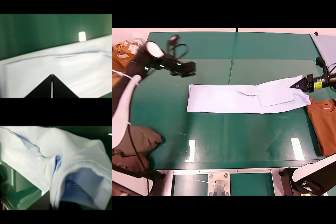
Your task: Fold the shirts.
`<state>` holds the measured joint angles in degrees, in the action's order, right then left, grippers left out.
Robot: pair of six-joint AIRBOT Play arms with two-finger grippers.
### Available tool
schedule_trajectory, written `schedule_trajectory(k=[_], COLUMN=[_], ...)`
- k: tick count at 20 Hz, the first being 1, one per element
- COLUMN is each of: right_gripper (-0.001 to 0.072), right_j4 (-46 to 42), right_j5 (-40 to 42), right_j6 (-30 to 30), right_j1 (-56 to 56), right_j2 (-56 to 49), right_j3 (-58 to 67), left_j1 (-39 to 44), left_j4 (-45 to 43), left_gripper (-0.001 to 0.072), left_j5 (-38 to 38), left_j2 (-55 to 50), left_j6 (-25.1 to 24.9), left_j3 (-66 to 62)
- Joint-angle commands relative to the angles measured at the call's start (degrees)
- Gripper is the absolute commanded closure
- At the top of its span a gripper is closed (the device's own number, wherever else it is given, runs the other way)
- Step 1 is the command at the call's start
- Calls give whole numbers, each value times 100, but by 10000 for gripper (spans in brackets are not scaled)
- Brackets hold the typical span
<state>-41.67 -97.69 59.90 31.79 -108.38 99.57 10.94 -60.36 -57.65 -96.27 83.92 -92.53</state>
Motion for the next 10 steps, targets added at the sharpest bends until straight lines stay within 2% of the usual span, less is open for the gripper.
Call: schedule_trajectory(k=[1,3,5,8,10], right_gripper=[696,695,695,695,695], right_j4=[-188,-186,-186,-188,-188], right_j5=[-450,-485,-485,-466,-291], right_j6=[693,931,1224,1530,1816], right_j1=[-348,-621,-890,-1325,-1567], right_j2=[306,664,1069,1604,1832], right_j3=[431,435,439,439,439], left_j1=[994,1709,2249,2605,2719], left_j4=[538,702,1222,2240,2706], left_gripper=[686,686,686,686,686], left_j5=[1213,1655,2017,2048,1996], left_j2=[-118,-531,-1023,-1694,-2024], left_j6=[-363,-529,-708,-953,-949], left_j3=[476,490,385,-24,-229])
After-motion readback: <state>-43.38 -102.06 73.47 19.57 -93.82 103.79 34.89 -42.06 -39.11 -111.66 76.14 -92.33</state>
